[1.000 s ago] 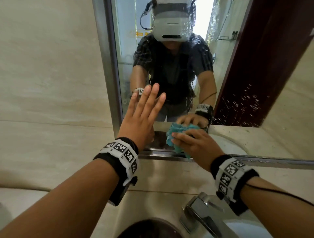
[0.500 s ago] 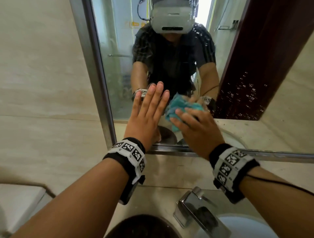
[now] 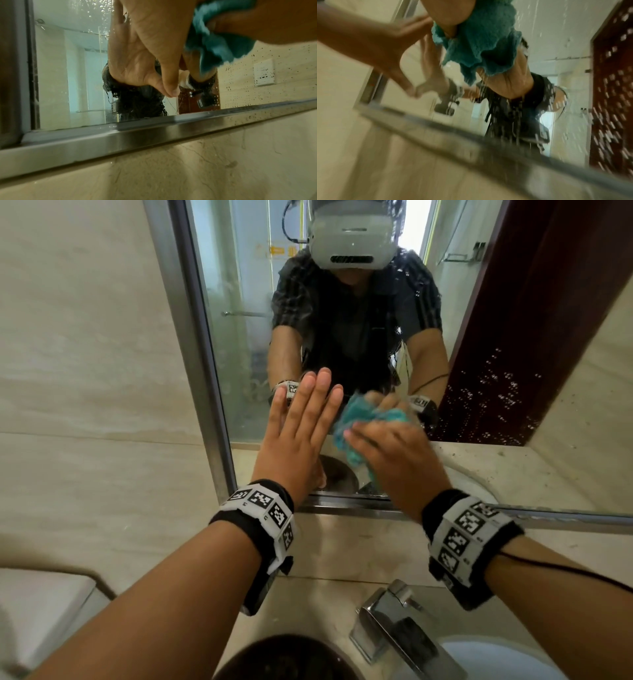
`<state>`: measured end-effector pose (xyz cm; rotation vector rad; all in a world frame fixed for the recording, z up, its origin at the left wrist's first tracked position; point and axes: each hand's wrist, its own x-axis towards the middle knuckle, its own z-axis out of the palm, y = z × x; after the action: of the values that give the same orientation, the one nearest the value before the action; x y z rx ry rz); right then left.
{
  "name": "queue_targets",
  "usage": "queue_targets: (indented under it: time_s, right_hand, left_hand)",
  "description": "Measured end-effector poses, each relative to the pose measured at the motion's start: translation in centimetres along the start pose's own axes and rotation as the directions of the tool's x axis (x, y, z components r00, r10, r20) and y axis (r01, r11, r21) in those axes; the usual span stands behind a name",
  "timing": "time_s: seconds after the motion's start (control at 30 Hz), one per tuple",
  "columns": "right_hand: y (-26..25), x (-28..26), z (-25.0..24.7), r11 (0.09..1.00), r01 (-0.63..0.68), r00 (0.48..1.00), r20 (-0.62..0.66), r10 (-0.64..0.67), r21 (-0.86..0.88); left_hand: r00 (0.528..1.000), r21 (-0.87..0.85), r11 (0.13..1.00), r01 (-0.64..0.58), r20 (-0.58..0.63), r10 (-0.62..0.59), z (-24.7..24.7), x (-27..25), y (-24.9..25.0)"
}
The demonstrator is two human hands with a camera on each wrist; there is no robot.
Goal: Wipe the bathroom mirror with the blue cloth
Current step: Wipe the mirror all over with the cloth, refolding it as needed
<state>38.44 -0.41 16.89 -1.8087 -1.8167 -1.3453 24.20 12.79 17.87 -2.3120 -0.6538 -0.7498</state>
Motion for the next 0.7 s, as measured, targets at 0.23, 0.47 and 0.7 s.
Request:
queue_targets:
  time_s: [0.23,0.47,0.7]
  right_hand:
    - [2.2,3.0,-2.9,0.996,0.093,0.995,-0.021,-0.093,-0.018]
    - [-0.9,-1.2,1.5,0.996,0.089,0.996,-0.004,-0.089,-0.033]
    - [1.1,2.5,-2.2,0.998,0.063,0.998,-0.026,-0.064,-0.005]
  left_hand:
    - [1.000,-0.023,1.000,0.005,0.022,-0.005,-0.4,-0.1,0.2]
    - [0.999,-0.045,0.999,-0.025,-0.042,0.023,0.2,0.0,-0.3]
    - [0.997,-0.037,0.999,-0.034,-0.068,0.031,0.4,-0.1,-0.4]
